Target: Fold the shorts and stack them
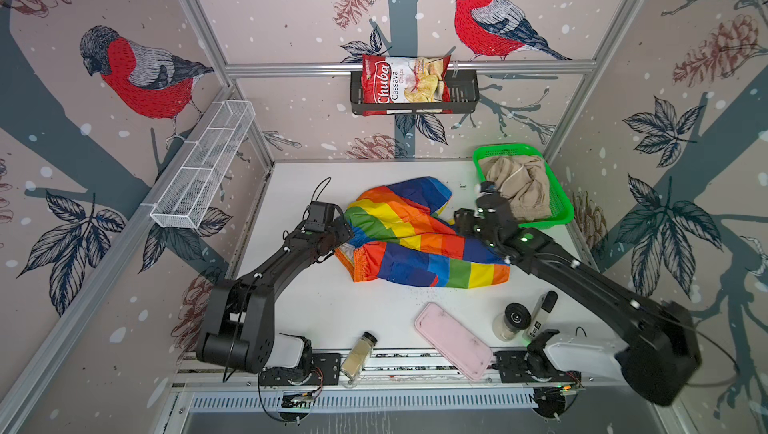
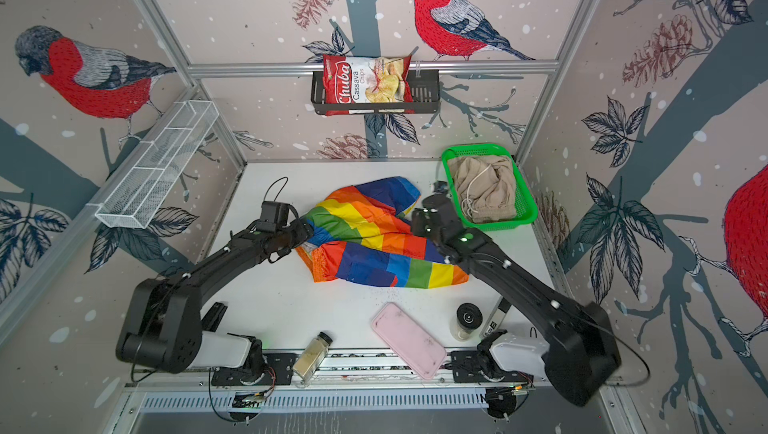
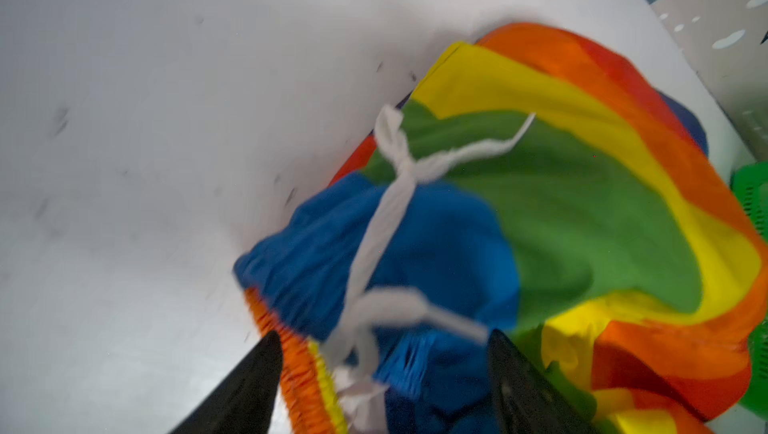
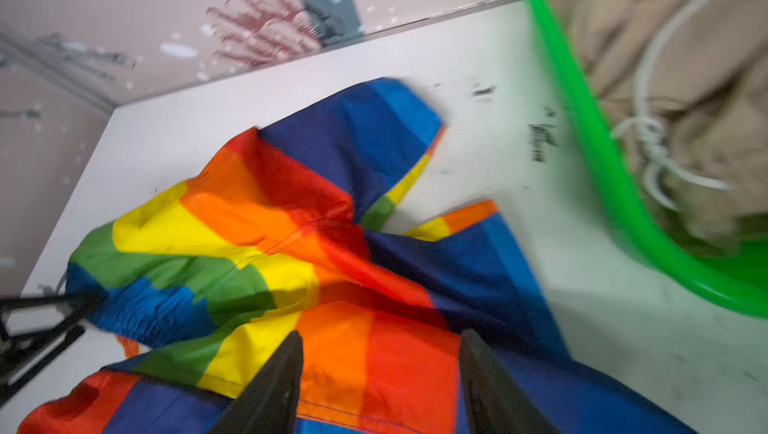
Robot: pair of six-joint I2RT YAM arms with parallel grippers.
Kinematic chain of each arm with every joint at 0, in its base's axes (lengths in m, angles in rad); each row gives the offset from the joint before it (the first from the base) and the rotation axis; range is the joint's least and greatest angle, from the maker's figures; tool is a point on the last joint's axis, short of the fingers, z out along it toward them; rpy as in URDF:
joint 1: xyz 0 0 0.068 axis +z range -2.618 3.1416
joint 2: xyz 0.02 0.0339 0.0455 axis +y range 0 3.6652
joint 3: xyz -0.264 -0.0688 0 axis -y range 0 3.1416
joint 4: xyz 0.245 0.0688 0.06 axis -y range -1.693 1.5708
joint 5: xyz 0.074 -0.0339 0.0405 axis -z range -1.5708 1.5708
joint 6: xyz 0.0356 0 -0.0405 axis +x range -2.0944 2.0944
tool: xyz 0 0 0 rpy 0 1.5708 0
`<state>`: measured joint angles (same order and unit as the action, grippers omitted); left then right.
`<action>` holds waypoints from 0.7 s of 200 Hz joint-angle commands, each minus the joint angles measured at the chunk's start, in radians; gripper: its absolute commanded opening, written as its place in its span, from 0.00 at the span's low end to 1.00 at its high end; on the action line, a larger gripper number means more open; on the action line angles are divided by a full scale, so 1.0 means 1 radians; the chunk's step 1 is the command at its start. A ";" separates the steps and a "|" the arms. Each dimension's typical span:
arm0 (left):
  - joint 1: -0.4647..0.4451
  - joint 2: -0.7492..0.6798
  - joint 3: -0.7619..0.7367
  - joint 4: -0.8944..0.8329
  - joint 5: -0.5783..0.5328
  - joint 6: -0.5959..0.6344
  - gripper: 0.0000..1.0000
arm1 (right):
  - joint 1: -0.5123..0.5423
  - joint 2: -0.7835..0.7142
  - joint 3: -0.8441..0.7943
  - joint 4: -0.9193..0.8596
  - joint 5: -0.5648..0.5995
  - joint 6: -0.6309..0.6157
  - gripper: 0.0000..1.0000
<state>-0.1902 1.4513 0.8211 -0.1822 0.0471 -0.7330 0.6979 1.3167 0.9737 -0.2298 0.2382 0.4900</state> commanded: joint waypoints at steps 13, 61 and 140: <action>0.033 0.127 0.040 0.181 0.053 -0.025 0.61 | 0.179 0.233 0.144 0.142 0.013 -0.161 0.64; 0.076 0.299 0.044 0.363 0.187 -0.051 0.24 | 0.280 0.517 0.345 0.207 -0.183 -0.225 0.72; 0.131 0.614 0.369 0.632 0.408 -0.174 0.00 | 0.405 0.637 0.305 0.230 -0.323 -0.295 0.20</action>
<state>-0.0738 1.9919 1.0904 0.2932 0.3542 -0.8448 1.0569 1.9388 1.2984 -0.0219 -0.0399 0.2451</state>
